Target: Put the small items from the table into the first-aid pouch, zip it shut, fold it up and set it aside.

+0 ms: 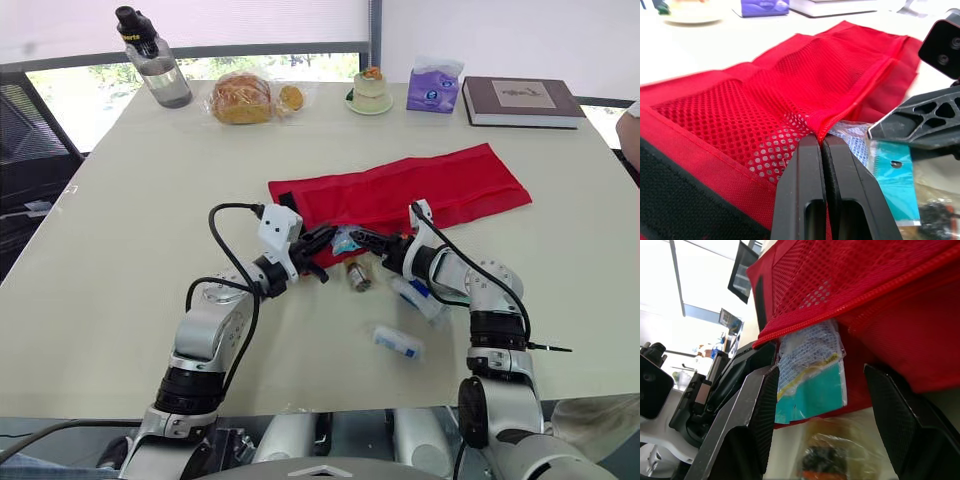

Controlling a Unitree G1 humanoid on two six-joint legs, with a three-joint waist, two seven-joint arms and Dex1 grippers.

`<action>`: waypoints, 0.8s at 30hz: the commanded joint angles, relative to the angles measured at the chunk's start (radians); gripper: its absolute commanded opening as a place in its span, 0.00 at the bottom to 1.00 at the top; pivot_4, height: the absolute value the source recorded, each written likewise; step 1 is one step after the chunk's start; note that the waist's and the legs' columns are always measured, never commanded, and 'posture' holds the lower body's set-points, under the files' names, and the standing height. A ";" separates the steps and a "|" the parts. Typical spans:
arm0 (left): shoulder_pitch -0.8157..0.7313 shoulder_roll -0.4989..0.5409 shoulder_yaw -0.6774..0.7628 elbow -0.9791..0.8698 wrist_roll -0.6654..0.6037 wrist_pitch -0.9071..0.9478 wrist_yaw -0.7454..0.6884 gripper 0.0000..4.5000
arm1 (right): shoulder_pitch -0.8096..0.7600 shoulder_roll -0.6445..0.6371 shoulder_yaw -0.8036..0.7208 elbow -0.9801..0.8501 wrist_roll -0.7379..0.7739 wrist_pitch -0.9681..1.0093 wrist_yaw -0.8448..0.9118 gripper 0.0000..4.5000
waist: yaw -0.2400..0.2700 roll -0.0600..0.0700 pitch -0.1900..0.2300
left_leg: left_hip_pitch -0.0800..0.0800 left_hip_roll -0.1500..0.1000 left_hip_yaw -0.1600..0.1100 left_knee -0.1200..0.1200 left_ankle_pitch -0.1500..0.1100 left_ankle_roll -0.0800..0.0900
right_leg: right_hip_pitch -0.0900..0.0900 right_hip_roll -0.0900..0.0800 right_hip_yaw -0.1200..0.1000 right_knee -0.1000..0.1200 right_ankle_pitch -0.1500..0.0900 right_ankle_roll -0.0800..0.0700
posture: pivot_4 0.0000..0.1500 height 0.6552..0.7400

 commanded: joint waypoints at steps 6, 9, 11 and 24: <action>-0.074 0.030 0.107 0.118 -0.156 0.051 -0.083 0.00 | 0.002 -0.077 0.029 -0.088 -0.038 -0.051 0.055 0.64 | 0.000 0.000 0.000 | 0.000 0.000 0.000 0.000 0.000 0.000 | 0.000 0.001 0.000 0.000 0.000 0.000 | 1.00 1.00; -0.095 0.035 0.115 0.151 -0.182 0.056 -0.107 0.00 | 0.014 -0.083 0.031 -0.112 -0.042 -0.052 0.057 0.64 | 0.000 0.000 0.000 | 0.000 0.000 0.000 0.000 0.000 0.000 | 0.000 0.001 0.000 0.000 0.000 0.000 | 1.00 1.00; -0.106 0.041 0.116 0.164 -0.188 0.055 -0.119 0.00 | 0.030 -0.107 0.052 -0.153 -0.068 -0.084 0.075 0.64 | 0.002 0.000 0.000 | 0.000 0.000 0.000 0.000 0.000 0.000 | 0.000 0.001 0.000 0.000 0.000 0.000 | 1.00 1.00; -0.140 0.071 0.063 0.205 -0.173 0.035 -0.188 0.00 | 0.026 -0.196 0.398 -0.374 -0.328 -0.292 0.175 0.01 | 0.005 0.000 0.000 | -0.001 0.000 -0.002 -0.001 0.000 0.000 | 0.000 0.001 -0.002 -0.006 0.001 0.001 | 1.00 1.00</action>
